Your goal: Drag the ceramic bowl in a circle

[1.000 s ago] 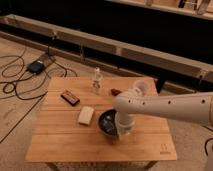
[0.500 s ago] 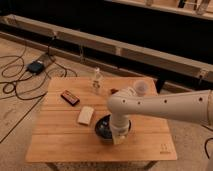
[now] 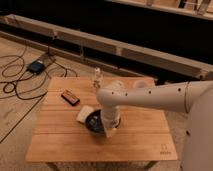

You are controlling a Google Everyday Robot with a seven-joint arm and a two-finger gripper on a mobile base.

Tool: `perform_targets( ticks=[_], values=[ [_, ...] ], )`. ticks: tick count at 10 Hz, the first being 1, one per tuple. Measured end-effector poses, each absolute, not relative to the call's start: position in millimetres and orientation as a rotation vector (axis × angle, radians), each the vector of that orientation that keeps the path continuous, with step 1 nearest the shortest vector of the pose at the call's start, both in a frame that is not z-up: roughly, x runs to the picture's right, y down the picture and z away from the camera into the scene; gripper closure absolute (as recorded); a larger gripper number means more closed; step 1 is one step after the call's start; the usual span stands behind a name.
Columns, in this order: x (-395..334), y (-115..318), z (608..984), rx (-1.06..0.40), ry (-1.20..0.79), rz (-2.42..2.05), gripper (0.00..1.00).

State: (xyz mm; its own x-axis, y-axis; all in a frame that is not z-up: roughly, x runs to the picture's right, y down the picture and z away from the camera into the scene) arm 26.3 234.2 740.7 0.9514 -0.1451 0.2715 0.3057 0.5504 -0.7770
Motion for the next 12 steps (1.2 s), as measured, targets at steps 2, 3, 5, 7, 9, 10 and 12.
perform_targets(
  ticks=[2, 3, 5, 7, 9, 10, 12],
  values=[
    [58.4, 233.2, 755.4, -0.988, -0.135, -0.255, 1.00],
    [77.9, 233.9, 757.8, -1.008, -0.104, -0.241, 1.00],
    [105.9, 238.2, 754.4, -1.040, -0.061, -0.213, 1.00],
    [129.8, 247.2, 740.3, -1.075, -0.021, -0.175, 1.00],
    [125.4, 256.2, 722.4, -1.094, -0.027, -0.163, 1.00],
    [114.8, 260.7, 714.6, -1.101, -0.043, -0.167, 1.00],
    [85.7, 269.3, 699.7, -1.110, -0.091, -0.182, 1.00]
  ],
)
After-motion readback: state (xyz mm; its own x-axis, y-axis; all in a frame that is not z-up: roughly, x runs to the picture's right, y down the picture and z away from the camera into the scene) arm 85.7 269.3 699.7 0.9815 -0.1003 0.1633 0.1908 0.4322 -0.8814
